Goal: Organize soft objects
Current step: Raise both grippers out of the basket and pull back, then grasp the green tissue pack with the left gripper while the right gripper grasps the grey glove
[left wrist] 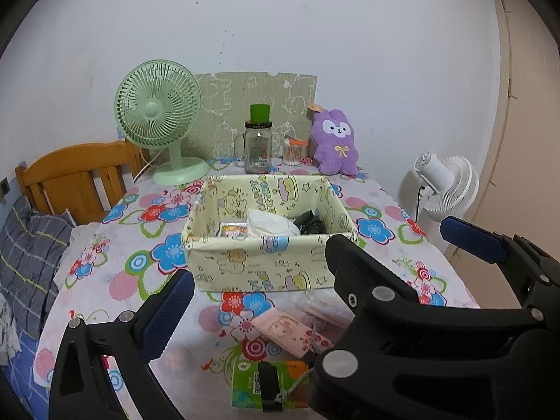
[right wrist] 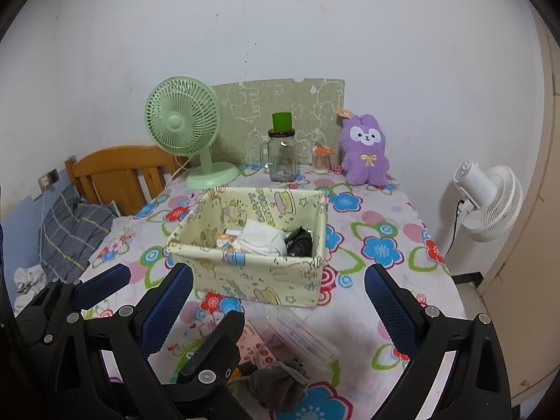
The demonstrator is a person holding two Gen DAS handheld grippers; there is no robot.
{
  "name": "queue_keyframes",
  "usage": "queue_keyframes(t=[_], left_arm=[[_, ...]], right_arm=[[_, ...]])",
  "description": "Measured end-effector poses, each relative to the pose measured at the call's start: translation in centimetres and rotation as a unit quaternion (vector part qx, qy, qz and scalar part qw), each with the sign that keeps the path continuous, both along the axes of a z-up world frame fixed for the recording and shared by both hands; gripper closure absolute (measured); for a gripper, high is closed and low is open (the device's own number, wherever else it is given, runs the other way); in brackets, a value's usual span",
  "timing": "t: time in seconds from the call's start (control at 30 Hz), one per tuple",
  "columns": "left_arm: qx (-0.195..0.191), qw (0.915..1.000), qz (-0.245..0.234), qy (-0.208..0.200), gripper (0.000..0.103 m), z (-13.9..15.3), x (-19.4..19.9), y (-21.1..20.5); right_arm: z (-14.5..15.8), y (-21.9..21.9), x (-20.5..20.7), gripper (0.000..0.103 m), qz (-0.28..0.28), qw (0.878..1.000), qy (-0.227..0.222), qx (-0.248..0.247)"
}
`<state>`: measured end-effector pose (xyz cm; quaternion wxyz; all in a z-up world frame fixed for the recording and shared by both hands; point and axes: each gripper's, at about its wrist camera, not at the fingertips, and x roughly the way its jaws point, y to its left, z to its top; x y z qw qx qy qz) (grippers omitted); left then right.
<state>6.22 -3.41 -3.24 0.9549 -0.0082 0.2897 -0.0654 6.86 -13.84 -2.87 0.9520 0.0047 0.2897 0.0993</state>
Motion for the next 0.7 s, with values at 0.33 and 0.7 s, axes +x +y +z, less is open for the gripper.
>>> queue_keyframes(t=[0.33,0.7], left_arm=[[0.001,0.9998,-0.002,0.017,0.000,-2.4,-0.7,-0.3],[0.005,0.9992,-0.002,0.040,0.000,-5.6,-1.0,-0.4]], right_arm=[[-2.4,-0.2,-0.9,0.006,0.000,1.000,0.011,0.005],[-5.5,-0.3,-1.6,0.008,-0.001,1.000,0.024,0.010]])
